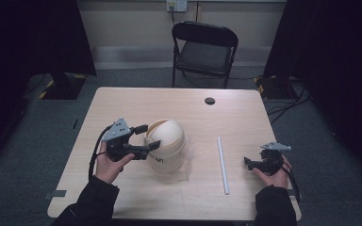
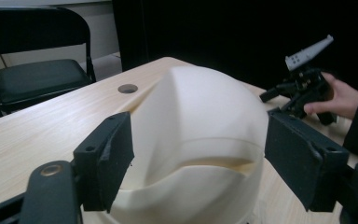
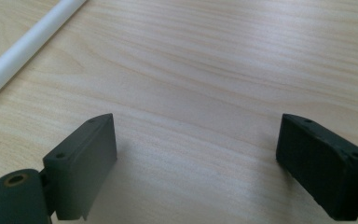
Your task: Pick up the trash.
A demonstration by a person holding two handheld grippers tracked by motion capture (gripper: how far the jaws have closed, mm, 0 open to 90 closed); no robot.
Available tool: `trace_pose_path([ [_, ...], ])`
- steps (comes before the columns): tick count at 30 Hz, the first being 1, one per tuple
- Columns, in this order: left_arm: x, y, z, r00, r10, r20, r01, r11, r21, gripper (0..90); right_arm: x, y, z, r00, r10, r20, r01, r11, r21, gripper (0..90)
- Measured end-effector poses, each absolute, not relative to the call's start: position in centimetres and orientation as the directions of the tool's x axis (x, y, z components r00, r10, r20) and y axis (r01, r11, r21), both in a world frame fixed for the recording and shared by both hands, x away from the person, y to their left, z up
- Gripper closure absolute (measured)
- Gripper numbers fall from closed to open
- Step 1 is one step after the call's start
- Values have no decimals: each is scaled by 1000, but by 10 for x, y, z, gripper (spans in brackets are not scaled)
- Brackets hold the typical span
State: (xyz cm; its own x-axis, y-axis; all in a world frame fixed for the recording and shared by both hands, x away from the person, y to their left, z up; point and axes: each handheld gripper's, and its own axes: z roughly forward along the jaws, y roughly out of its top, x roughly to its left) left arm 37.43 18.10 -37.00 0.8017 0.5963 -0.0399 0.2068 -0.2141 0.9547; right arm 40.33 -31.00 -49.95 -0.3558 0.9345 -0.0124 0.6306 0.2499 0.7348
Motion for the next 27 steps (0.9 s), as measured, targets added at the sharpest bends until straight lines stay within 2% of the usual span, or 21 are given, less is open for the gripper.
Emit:
trace_pose_path([
  [10,376,163,-374,785,618,-37,225,-228,947,216,403,-310,-500,-356,934,-13,631,250,735,115],
  [27,375,184,-361,750,660,-43,182,-144,973,220,403,-310,-500,-356,934,-12,631,250,735,115],
])
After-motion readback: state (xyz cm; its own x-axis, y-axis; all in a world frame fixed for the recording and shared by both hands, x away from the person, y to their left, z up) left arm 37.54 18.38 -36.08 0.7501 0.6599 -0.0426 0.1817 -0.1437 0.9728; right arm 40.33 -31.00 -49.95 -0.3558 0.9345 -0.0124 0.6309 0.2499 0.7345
